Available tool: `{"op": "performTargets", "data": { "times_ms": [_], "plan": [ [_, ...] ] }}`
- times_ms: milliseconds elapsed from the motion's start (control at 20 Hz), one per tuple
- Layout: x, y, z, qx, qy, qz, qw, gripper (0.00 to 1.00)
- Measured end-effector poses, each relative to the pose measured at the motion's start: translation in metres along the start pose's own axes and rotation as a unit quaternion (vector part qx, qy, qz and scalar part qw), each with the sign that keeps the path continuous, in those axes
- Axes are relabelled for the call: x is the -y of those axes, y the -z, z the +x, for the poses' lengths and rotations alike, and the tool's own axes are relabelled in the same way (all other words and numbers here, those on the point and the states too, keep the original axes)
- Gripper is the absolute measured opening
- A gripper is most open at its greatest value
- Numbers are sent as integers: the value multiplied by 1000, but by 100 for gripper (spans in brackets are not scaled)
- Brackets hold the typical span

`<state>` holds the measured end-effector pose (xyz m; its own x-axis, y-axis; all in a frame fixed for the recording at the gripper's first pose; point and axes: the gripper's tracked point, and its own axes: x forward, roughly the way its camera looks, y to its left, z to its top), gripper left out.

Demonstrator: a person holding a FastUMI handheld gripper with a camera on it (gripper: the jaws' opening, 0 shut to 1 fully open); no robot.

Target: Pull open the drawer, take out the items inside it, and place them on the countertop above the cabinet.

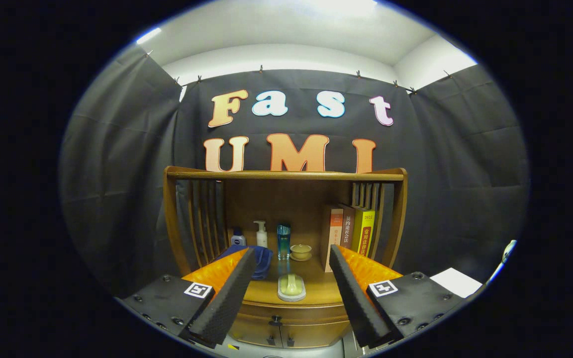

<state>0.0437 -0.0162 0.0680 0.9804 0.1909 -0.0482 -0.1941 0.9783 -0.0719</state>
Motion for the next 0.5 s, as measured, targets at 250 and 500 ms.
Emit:
{"op": "performTargets", "data": {
  "times_ms": [250,500],
  "plan": [
    [1,3,-2,-1,-1,0,1000,99],
    [-1,2,-6,2,-2,0,1000,99]
  ]
}}
